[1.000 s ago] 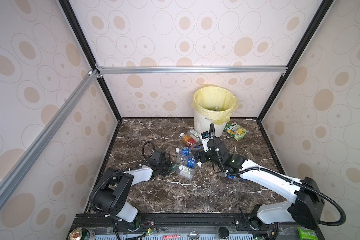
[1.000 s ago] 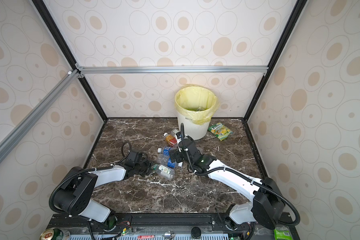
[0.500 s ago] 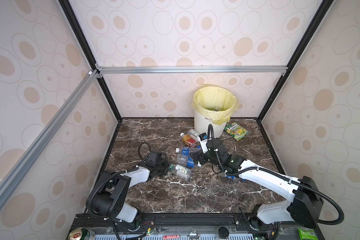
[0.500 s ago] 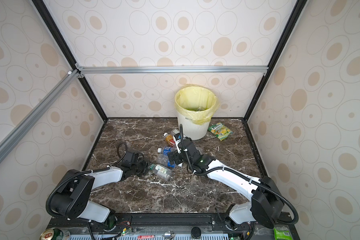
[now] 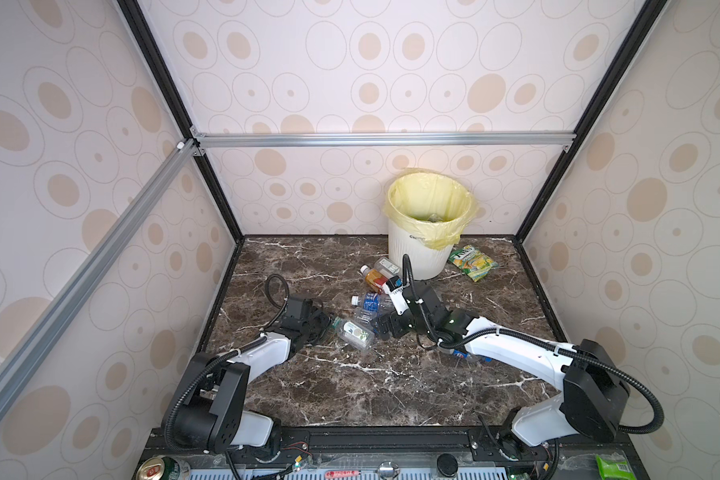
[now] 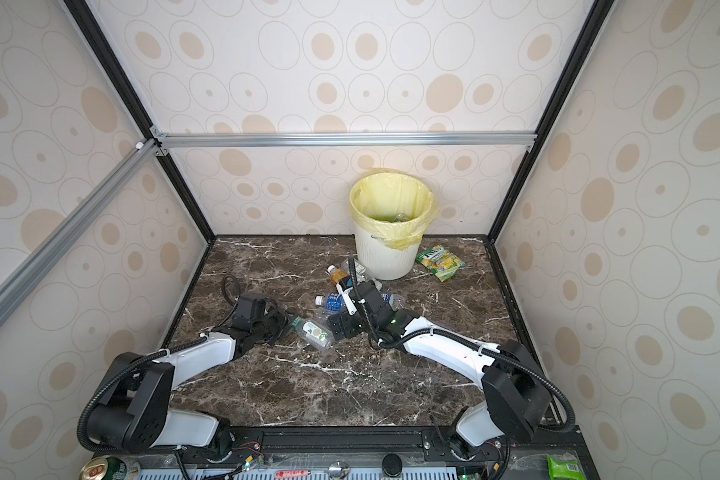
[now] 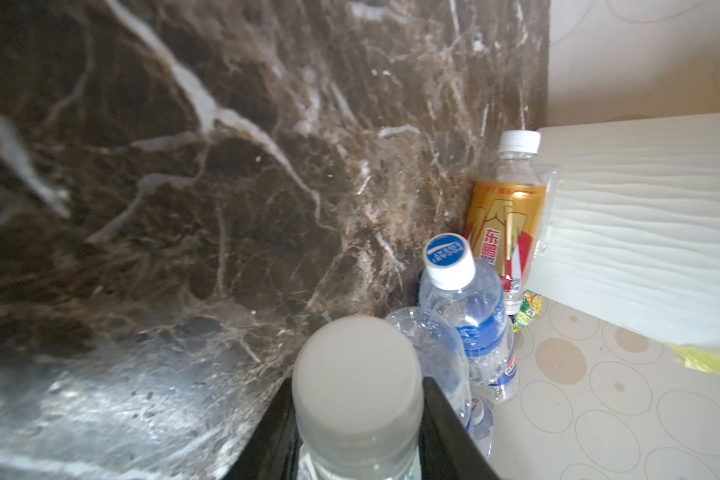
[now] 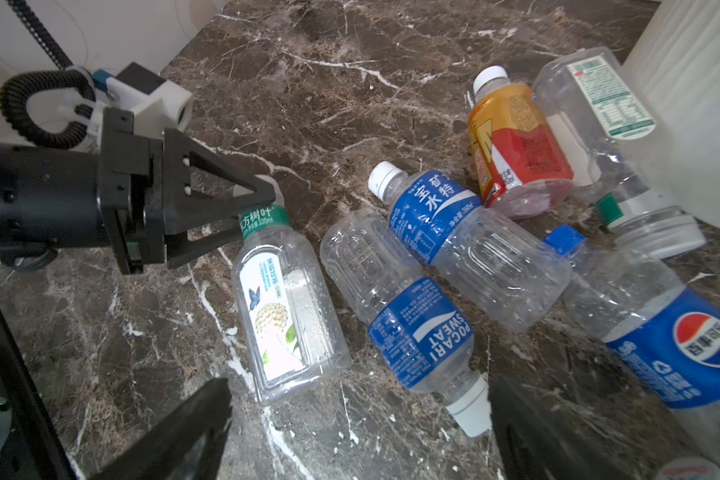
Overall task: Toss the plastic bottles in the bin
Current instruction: 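Lift the green-label bottle upright while the right gripper moves onto it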
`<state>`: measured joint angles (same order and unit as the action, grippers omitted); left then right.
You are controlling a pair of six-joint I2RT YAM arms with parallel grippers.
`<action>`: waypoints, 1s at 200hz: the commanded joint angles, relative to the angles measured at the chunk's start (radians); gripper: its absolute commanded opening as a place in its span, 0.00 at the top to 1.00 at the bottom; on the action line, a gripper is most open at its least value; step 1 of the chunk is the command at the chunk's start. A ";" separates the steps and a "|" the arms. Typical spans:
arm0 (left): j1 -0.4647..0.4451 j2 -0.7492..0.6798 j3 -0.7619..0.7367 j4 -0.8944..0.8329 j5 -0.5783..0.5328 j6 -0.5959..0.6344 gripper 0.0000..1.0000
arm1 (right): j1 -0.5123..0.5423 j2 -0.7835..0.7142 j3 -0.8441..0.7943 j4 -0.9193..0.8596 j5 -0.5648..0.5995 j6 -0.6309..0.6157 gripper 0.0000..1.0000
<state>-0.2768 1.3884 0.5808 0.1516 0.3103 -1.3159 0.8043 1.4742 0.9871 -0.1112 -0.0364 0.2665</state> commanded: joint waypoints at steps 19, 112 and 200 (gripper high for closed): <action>0.012 -0.022 0.061 0.043 0.033 0.096 0.73 | 0.023 0.045 0.041 0.018 -0.053 0.015 0.00; 0.013 -0.011 0.249 0.044 0.175 0.299 0.71 | 0.028 0.122 0.116 0.047 -0.088 0.004 0.00; 0.012 -0.027 0.286 0.104 0.274 0.331 0.72 | 0.027 0.193 0.200 0.059 -0.049 -0.019 0.05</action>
<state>-0.2718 1.3827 0.8265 0.1970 0.5385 -1.0050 0.8242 1.6398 1.1442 -0.0593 -0.0978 0.2672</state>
